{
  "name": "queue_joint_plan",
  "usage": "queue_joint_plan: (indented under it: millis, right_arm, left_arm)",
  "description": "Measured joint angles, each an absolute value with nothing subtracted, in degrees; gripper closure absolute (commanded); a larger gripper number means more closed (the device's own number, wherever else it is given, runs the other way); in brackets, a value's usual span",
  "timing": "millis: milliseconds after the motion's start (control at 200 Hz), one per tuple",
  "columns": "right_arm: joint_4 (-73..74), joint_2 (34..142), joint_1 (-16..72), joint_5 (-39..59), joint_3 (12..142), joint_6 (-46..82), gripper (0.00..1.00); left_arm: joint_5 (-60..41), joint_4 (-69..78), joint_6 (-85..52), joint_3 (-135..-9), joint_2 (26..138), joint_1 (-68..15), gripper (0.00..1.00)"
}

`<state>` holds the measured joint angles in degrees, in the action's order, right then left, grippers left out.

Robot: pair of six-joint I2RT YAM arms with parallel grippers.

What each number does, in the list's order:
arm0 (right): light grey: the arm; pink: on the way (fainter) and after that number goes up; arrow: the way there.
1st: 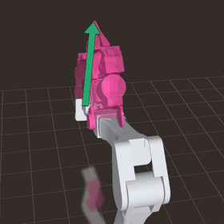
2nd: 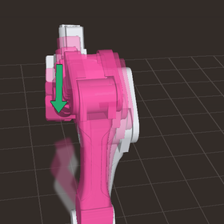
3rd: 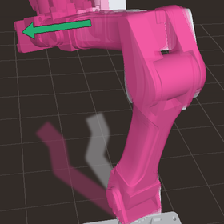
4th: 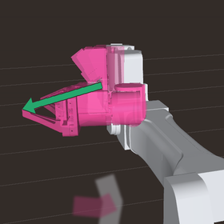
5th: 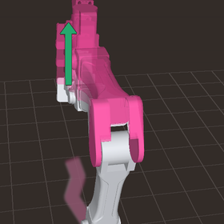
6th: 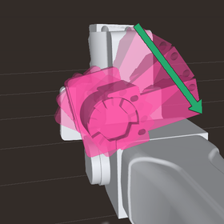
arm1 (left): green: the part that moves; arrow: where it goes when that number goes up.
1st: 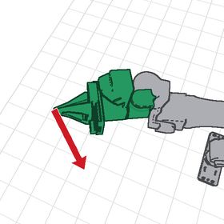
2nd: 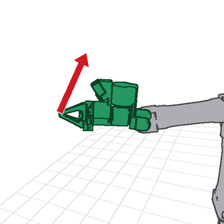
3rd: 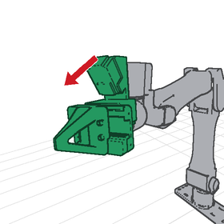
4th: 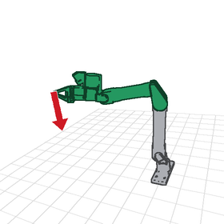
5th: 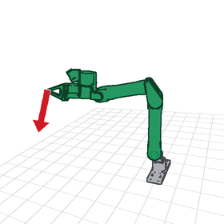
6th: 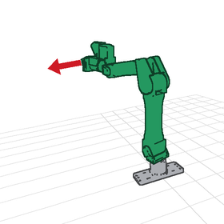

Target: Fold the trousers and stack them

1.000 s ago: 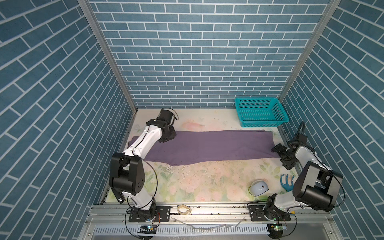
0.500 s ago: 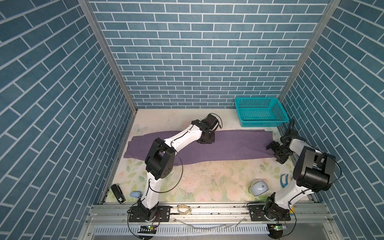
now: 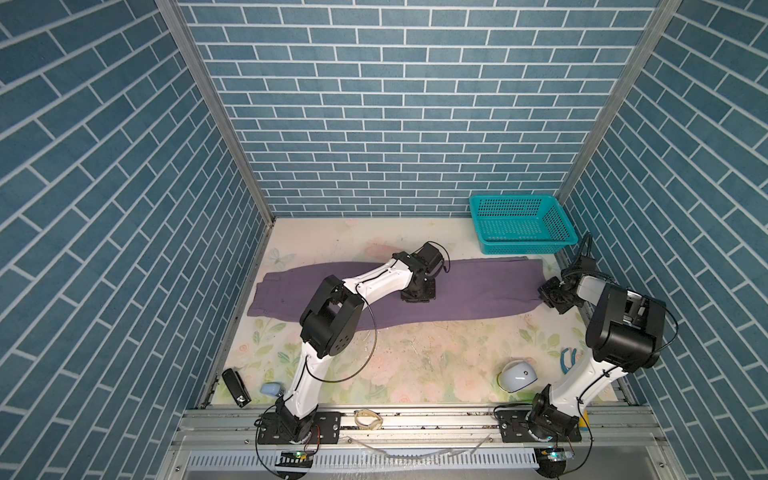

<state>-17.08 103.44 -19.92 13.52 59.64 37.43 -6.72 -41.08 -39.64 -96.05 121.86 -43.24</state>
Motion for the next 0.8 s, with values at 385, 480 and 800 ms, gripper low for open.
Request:
queue_joint_plan:
  millis: [385, 480, 800]
  right_arm:
    - [-21.7, 91.7, -10.1, 6.9, 63.8, 33.8, 1.00]
    - [-22.0, 89.5, -3.0, 3.9, 67.0, 32.4, 1.00]
    - [-22.9, 94.7, 24.2, -4.9, 76.7, 27.1, 1.00]
  left_arm:
    - [-6.3, -40.7, -40.3, -89.8, 116.1, -40.5, 0.88]
    - [-6.3, -39.9, -40.8, -84.1, 110.6, -36.7, 0.88]
    - [-8.1, -36.1, -43.2, -64.7, 93.4, -19.5, 0.87]
